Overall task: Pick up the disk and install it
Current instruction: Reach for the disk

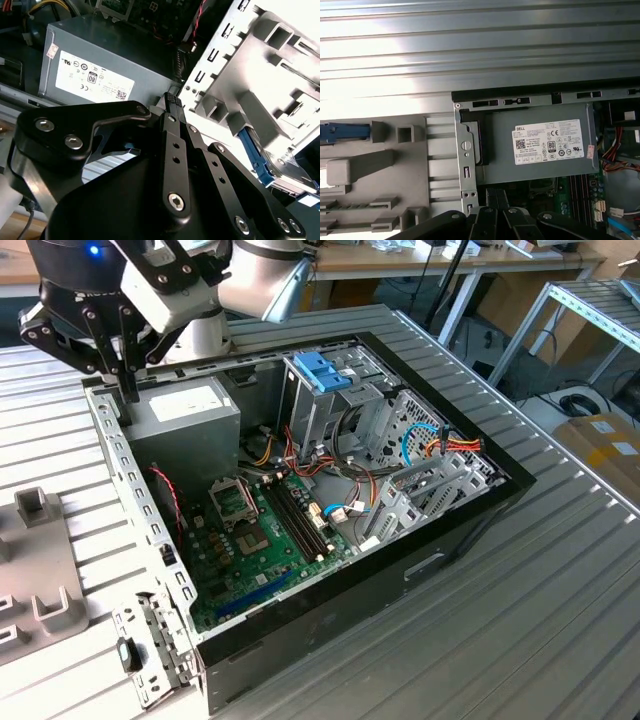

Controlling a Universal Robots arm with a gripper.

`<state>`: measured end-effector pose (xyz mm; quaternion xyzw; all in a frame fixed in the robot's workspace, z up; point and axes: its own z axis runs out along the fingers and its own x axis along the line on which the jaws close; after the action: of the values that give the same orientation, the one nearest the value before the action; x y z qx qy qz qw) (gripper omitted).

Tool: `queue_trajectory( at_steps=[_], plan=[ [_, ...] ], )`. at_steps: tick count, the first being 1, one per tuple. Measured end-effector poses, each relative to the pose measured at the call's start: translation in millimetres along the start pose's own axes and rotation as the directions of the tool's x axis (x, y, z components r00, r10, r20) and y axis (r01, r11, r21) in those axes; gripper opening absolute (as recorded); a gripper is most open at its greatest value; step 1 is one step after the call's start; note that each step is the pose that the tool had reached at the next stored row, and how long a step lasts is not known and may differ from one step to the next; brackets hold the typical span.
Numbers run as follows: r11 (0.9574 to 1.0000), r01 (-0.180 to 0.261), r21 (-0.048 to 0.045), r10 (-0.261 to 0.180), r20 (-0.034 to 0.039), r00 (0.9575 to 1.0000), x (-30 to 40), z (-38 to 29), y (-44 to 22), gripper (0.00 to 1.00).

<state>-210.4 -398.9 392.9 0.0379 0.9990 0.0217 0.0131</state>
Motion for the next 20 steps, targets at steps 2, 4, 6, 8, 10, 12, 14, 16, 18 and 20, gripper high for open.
queue_trajectory(
  at_steps=[2, 4, 6, 8, 10, 12, 14, 16, 18, 20],
  plan=[
    [1.0, 0.0, 0.0, 0.0, 0.0, 1.0, 1.1, 0.0, -0.1, 0.1],
    [1.0, 0.0, 0.0, 0.0, 0.0, 1.0, 2.3, -0.1, -0.2, 0.1],
    [1.0, 0.0, 0.0, 0.0, 0.0, 1.0, 3.3, -0.1, -0.3, 0.1],
    [1.0, 0.0, 0.0, 0.0, 0.0, 1.0, 4.5, -0.1, -0.4, 0.1],
    [1.0, 0.0, 0.0, 0.0, 0.0, 1.0, 5.7, -0.1, -0.5, 0.1],
    [1.0, 0.0, 0.0, 0.0, 0.0, 1.0, 7.2, -0.2, -0.5, 0.1],
    [1.0, 0.0, 0.0, 0.0, 0.0, 1.0, 8.4, -0.2, -0.6, 0.1],
    [1.0, 0.0, 0.0, 0.0, 0.0, 1.0, 9.7, -0.2, -0.7, 0.1],
    [1.0, 0.0, 0.0, 0.0, 0.0, 1.0, 10.6, -0.3, -0.8, 0.1],
    [1.0, 0.0, 0.0, 0.0, 0.0, 1.0, 11.6, -0.3, -0.9, 0.1]
  ],
)
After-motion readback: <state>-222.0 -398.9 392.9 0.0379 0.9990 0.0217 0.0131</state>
